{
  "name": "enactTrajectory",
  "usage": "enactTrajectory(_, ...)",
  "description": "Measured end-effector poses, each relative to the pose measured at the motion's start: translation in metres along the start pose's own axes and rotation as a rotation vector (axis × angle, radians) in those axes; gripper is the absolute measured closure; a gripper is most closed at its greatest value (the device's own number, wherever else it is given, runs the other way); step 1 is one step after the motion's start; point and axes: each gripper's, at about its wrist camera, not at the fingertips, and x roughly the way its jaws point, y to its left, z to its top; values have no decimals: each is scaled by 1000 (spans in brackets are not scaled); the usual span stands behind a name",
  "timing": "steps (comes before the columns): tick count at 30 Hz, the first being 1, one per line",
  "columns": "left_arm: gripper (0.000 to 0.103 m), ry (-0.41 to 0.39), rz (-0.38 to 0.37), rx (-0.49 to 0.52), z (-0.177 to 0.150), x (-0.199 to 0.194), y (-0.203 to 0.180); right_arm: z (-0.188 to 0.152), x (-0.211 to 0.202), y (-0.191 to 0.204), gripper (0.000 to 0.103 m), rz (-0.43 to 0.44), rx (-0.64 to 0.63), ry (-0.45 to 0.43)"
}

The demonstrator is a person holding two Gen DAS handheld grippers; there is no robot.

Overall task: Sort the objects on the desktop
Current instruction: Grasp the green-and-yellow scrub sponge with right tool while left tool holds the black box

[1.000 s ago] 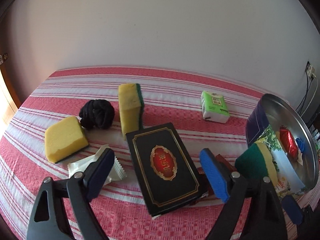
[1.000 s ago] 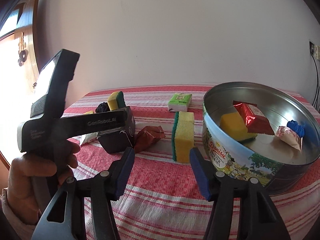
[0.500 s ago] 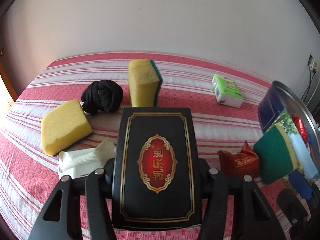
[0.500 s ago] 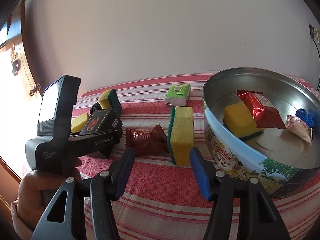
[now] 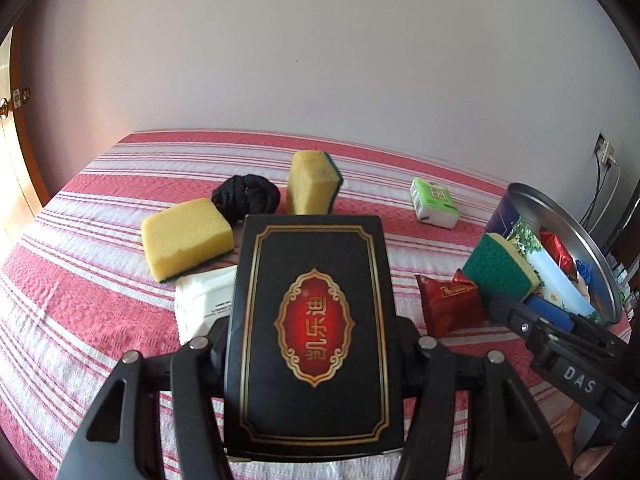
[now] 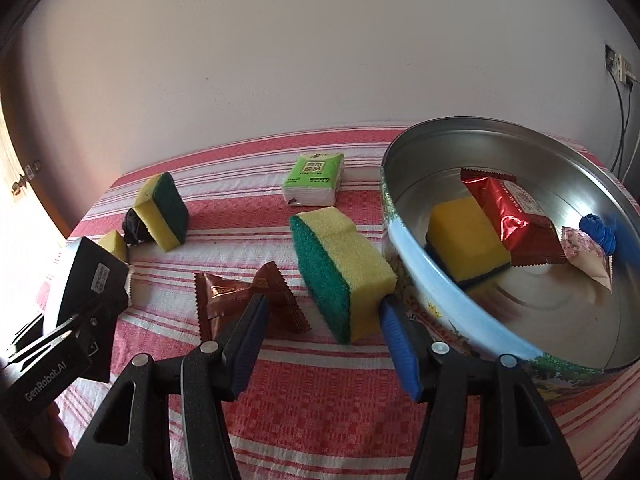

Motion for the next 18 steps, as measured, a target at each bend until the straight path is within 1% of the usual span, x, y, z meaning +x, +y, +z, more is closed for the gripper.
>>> enactTrajectory(2,46,0,-2,-5,-1,-4,3,-4,-5,3,46,105,-11,33)
enactTrajectory(3,46,-1,-5,-8,-1,-7,5,-5,-8,4,51,142,-14,41)
enactTrajectory(4,46,-5,-4,-8,-2,-10,6,-8,-18,6,52,154,-18,31)
enactTrajectory(5,46,-11,0,-7,-2,-13,7,-10,-25,5,52,134,-24,4)
enactTrajectory(7,46,-23,11,-2,-1,-16,5,-10,-36,6,52,53,-51,-67)
enactTrajectory(8,46,-27,15,0,-1,-16,4,-10,-39,8,52,26,-73,-87)
enactTrajectory(9,46,-28,15,0,-1,-16,3,-9,-38,11,52,9,-96,-87)
enactTrajectory(13,46,-33,10,-1,-1,-18,1,-3,-18,17,52,-8,-142,-35)
enactTrajectory(15,46,-38,10,6,-1,-19,0,1,-3,18,52,-49,-157,-7)
enactTrajectory(16,46,-41,11,9,-1,-20,0,3,5,17,52,-54,-163,24)
enactTrajectory(17,46,-44,13,10,-1,-21,0,4,12,15,51,-79,-164,45)
enactTrajectory(18,46,-46,14,11,-1,-22,0,6,19,16,48,-96,-171,57)
